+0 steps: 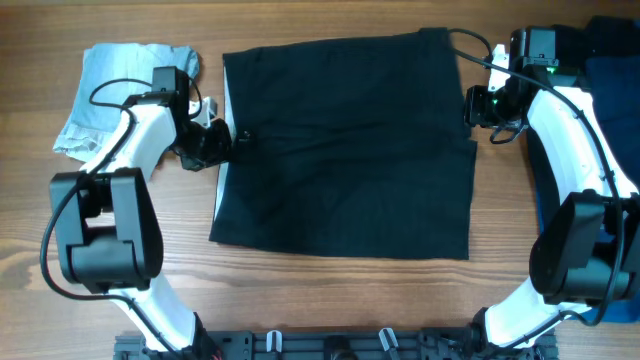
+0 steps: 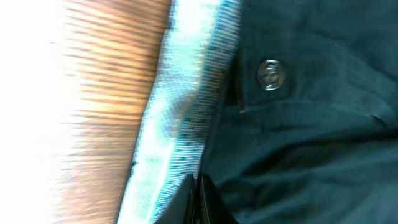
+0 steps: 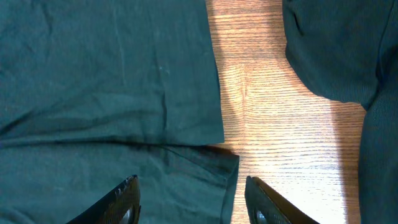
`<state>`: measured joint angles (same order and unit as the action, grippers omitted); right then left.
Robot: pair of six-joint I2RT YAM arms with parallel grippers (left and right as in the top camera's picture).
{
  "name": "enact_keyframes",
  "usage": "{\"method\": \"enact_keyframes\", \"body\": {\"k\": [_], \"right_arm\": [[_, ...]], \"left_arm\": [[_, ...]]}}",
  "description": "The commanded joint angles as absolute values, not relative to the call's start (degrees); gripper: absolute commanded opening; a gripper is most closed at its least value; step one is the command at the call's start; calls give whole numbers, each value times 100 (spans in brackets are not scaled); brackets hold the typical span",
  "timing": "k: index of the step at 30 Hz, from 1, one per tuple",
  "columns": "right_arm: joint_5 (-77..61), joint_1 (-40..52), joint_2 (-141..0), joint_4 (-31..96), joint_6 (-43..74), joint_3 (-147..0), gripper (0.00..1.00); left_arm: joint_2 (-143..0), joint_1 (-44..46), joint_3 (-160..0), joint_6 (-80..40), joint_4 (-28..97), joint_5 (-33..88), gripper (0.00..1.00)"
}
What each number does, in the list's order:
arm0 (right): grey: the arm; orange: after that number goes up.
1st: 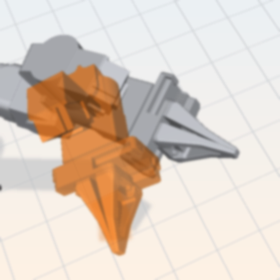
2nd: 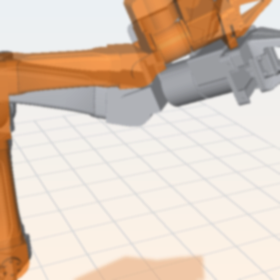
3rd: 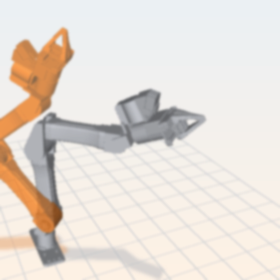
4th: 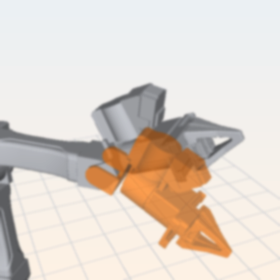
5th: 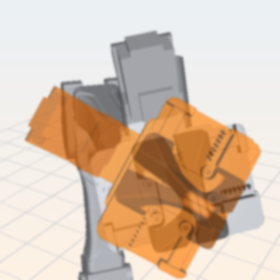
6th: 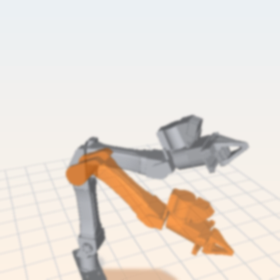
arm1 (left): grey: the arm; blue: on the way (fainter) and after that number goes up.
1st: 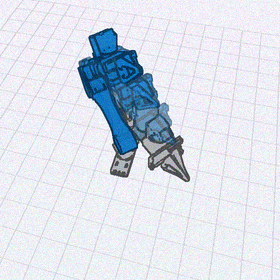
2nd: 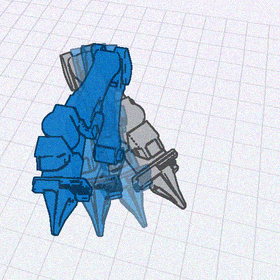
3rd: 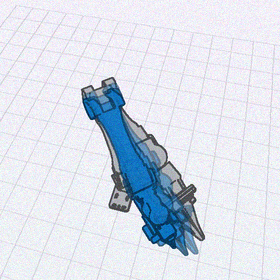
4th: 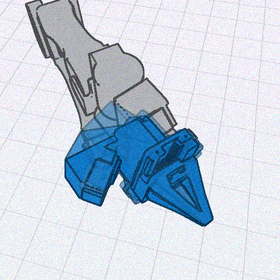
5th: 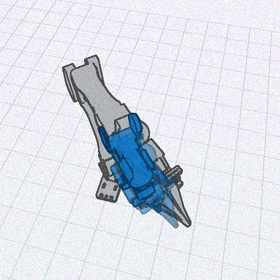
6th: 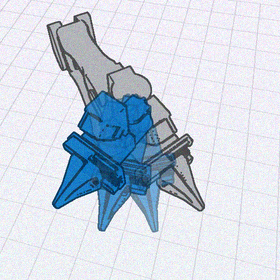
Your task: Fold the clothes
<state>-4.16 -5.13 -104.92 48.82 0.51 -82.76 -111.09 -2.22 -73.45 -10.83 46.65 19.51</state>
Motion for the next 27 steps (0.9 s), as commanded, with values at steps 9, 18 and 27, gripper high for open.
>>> {"method": "enact_keyframes", "body": {"k": [9, 18, 27], "right_arm": [[-414, -510, -10554, 5260, 314, -8311, 14], [-659, -510, -10554, 4075, 314, -7175, 6], [-307, -510, -10556, 2591, 381, -6147, 6]], "left_arm": [[-10938, -204, -7581, -1590, 4296, 2672, 4], [-11601, 893, -7614, -1590, 2773, 1990, 12], [-11791, 836, -7614, -1542, 2845, 1186, 12]]}}
